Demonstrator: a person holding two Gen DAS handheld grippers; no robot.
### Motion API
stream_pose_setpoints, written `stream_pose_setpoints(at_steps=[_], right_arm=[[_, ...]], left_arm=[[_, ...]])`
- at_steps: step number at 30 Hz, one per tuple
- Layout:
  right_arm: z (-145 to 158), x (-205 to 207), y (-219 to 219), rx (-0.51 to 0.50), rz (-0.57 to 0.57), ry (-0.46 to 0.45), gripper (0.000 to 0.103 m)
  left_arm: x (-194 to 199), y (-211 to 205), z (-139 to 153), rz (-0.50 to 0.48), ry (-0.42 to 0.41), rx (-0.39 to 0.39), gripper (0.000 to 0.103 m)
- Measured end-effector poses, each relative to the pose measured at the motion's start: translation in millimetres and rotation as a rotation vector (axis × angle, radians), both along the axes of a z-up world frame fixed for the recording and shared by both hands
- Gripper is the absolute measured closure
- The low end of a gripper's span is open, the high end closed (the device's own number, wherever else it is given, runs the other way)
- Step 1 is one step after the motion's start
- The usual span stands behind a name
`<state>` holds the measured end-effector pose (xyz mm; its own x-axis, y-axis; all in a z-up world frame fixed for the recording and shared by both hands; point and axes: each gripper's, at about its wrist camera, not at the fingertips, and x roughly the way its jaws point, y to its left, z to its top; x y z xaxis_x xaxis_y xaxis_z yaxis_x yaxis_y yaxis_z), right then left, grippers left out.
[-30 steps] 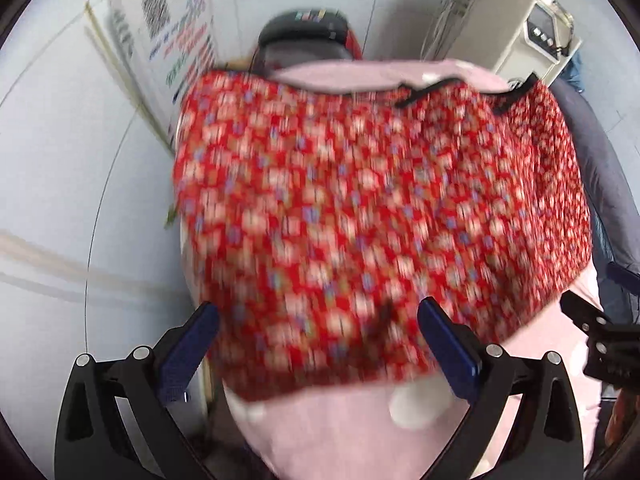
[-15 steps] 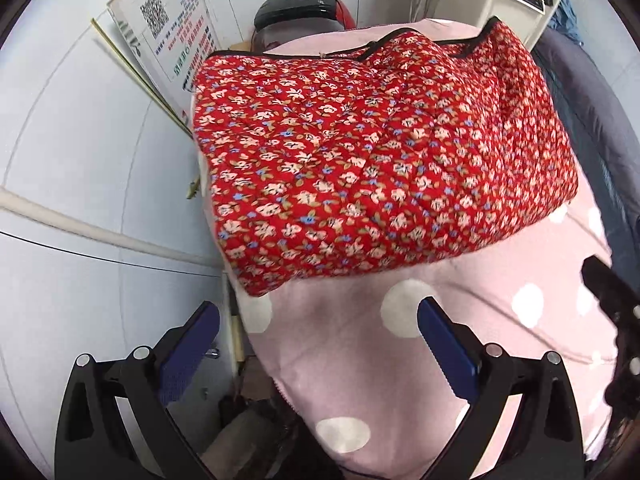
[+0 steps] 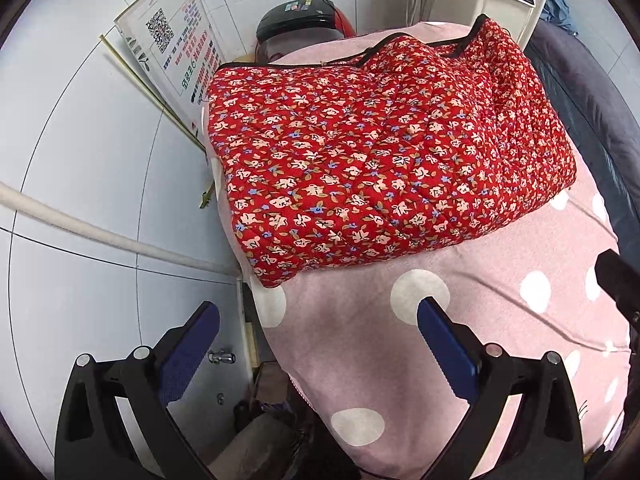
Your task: Fold large clothes
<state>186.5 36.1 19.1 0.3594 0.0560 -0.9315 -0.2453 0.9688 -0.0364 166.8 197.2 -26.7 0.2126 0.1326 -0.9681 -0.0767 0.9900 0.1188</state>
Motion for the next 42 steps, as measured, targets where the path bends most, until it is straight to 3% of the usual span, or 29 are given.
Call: stream_pose_setpoints(at_steps=[10, 16, 23, 31, 42], right_arm=[[-6.9, 0.8, -3.9, -0.002, -0.027, 0.011, 0.005], [-10.3, 2.0, -4.6, 0.004, -0.028, 0.019, 0.005], [-10.4, 3.2, -2.5, 0.003, -0.018, 0.016, 0.005], [-10.3, 5.0, -4.4, 0.004, -0.025, 0.012, 0.005], [-9.0, 18.4, 2.2, 0.005, -0.008, 0.002, 0.005]], left_arm=[[-0.6, 1.9, -3.5, -0.004, 0.009, 0.014, 0.006], [0.4, 4.1, -6.4, 0.004, 0.013, 0.077, 0.006], [0.9, 5.6, -6.4, 0.009, 0.017, 0.066, 0.006], [3.9, 2.2, -8.4, 0.020, 0.036, 0.003, 0.006], [11.3, -2.8, -2.8, 0.009, -0.003, -0.028, 0.006]])
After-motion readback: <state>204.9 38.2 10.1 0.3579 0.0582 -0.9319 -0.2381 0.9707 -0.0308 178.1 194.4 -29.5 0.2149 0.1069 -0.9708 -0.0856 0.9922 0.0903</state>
